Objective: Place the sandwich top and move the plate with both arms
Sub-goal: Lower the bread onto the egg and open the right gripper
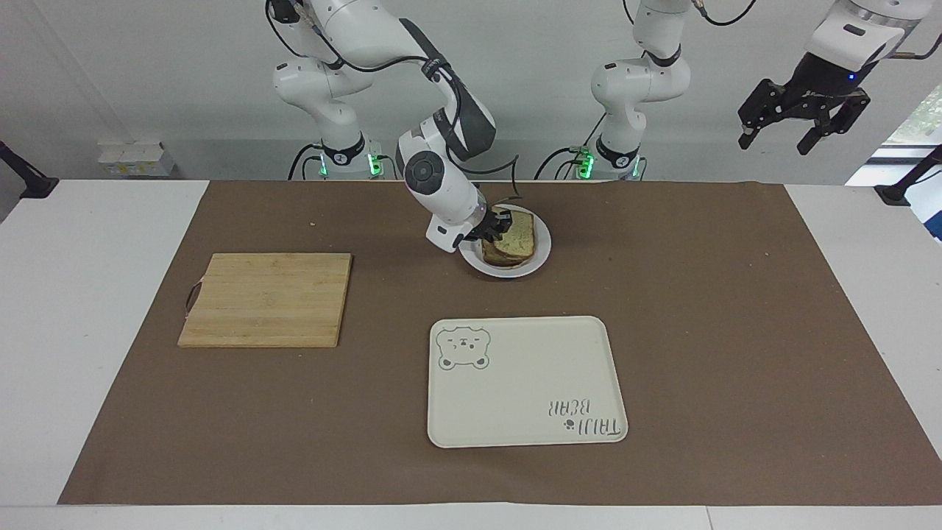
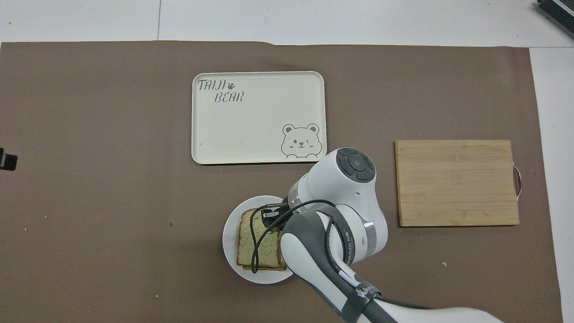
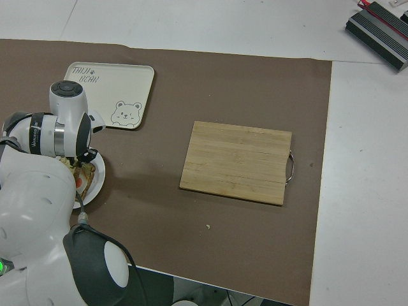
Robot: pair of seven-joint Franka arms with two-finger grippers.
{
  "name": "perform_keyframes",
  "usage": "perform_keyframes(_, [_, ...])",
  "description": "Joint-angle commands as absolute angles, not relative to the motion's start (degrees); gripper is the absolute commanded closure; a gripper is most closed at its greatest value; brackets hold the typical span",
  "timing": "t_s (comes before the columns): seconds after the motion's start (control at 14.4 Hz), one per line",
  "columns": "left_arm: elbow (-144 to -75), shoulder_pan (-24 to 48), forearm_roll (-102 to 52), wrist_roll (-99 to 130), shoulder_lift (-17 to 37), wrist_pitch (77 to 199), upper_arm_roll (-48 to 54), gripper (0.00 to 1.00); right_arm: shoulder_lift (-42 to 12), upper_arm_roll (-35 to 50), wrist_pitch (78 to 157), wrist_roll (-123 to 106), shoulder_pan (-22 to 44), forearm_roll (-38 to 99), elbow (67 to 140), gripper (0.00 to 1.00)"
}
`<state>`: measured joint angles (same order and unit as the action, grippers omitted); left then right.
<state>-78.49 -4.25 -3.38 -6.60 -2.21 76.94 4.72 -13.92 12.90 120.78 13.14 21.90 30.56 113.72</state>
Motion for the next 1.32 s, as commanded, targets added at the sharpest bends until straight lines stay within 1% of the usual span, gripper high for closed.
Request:
perform_keyframes(0.0, [-79.1, -4.7, -2.5, -6.4, -3.1, 76.5, 5.0, 0.0, -13.4, 12.9, 121.7, 11.8, 21.8, 28.8, 114.3, 0.0])
perform_keyframes(0.14, [-79.1, -4.7, -2.5, -6.4, -3.1, 76.5, 5.0, 0.0, -13.5, 13.0, 121.6, 11.9, 21.9, 26.3, 113.7, 0.0])
perform_keyframes(0.28, [-79.1, -4.7, -2.5, -6.5, -3.1, 76.5, 5.0, 0.0, -13.3, 12.8, 121.5, 12.4, 24.1, 20.5, 112.7, 0.0])
perform_keyframes(0.49, [-79.1, -4.7, -2.5, -6.4, -3.1, 76.5, 5.0, 0.0, -11.0, 12.7, 120.4, 12.4, 24.1, 14.6, 112.1, 0.0])
perform_keyframes(0.69, [-79.1, -4.7, -2.5, -6.5, -3.1, 76.5, 5.0, 0.0, -7.5, 12.0, 116.4, 12.4, 23.1, 11.4, 111.5, 0.0])
perform_keyframes(0.83, [-79.1, -3.9, -2.5, -6.6, -3.1, 76.5, 5.3, 0.0, -5.2, 12.1, 113.4, 12.4, 20.8, 9.0, 110.6, 0.0])
perform_keyframes(1.04, [-79.2, -3.7, -2.6, -6.0, -3.2, 76.5, 5.8, 0.0, -3.3, 12.1, 110.8, 12.4, 17.8, 7.3, 109.0, 0.0])
perform_keyframes(1.11, [-80.2, -3.6, -2.8, -6.1, -3.5, 76.7, 6.0, 0.0, -3.1, 12.1, 109.9, 12.4, 17.3, 5.9, 107.9, 0.0])
perform_keyframes(1.25, [-83.4, -3.6, -5.7, -6.8, -4.6, 81.4, 6.9, 0.0, -2.7, 12.0, 109.2, 12.4, 16.1, 4.1, 106.5, 0.0])
